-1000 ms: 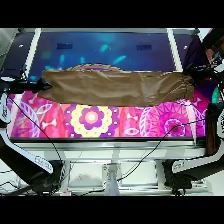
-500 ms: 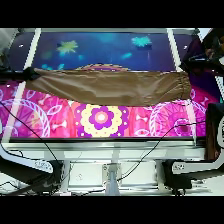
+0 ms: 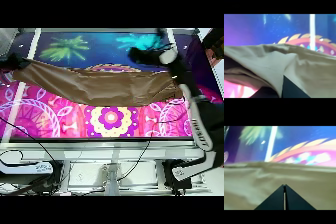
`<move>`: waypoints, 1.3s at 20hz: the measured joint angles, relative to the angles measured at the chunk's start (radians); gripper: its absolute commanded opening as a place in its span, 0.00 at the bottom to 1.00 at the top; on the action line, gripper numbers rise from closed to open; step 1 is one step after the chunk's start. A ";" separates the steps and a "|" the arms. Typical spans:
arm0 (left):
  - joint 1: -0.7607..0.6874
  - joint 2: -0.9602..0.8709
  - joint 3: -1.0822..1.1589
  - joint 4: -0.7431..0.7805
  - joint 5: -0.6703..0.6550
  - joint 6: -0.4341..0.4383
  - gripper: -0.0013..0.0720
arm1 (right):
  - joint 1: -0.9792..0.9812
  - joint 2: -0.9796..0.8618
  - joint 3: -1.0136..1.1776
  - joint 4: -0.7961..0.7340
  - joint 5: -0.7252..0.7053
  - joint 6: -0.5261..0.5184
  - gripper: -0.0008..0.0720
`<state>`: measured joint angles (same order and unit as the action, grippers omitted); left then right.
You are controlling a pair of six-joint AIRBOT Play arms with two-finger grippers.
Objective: Fold the clothes and pants, and hang the long-sleeved shirts on hangers.
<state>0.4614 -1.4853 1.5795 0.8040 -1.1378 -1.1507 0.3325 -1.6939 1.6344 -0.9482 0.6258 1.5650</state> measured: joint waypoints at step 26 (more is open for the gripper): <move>-0.194 0.038 0.000 -0.327 0.117 0.022 0.03 | 0.382 -0.473 0.398 -0.096 -0.153 0.458 0.06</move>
<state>0.2676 -1.4475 1.5795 0.4770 -1.0206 -1.1286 0.7147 -2.1666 2.0327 -1.0439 0.4732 2.0228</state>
